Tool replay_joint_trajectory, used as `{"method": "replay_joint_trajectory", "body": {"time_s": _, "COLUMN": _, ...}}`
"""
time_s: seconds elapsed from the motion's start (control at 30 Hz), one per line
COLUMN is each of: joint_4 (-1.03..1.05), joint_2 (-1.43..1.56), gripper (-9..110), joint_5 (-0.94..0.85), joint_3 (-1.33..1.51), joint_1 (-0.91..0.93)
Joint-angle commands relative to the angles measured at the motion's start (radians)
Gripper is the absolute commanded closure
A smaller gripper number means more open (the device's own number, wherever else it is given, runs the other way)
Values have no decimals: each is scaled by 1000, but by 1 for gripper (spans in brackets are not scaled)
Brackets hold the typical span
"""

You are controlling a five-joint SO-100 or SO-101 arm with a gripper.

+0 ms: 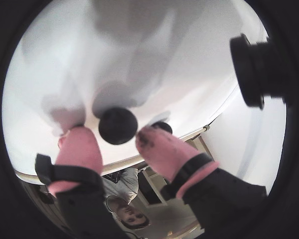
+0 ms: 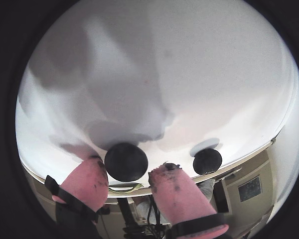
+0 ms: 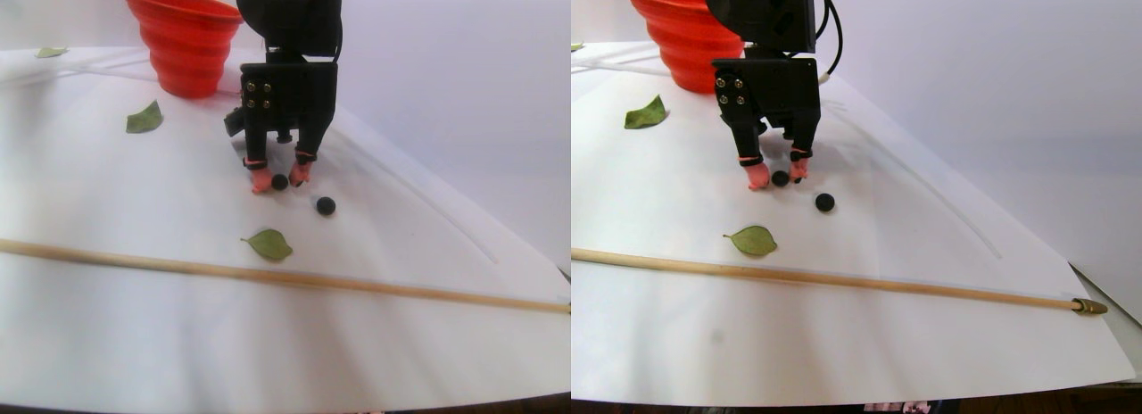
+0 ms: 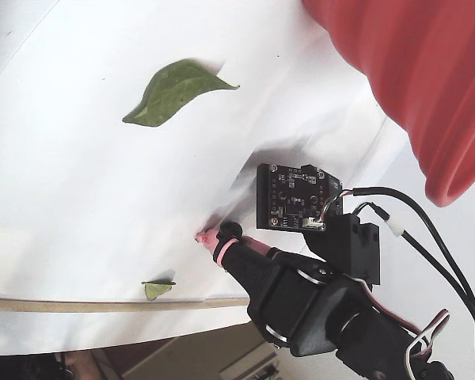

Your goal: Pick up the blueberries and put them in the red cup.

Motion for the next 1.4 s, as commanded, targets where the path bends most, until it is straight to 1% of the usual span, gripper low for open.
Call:
{"method": "replay_joint_trajectory", "body": {"time_s": 0.0, "joint_4": -14, "joint_2": -23, "gripper": 83, "joint_5": 18, "joint_3": -15, "joint_1": -72}}
{"method": "replay_joint_trajectory", "body": {"time_s": 0.63, "joint_4": -20, "joint_2": -31, "gripper": 90, "joint_5": 31, "joint_3": -31, "joint_1": -83}}
{"method": "replay_joint_trajectory", "body": {"time_s": 1.37, "joint_4": 84, "joint_2": 127, "gripper": 91, "joint_5": 25, "joint_3": -17, "joint_1": -133}}
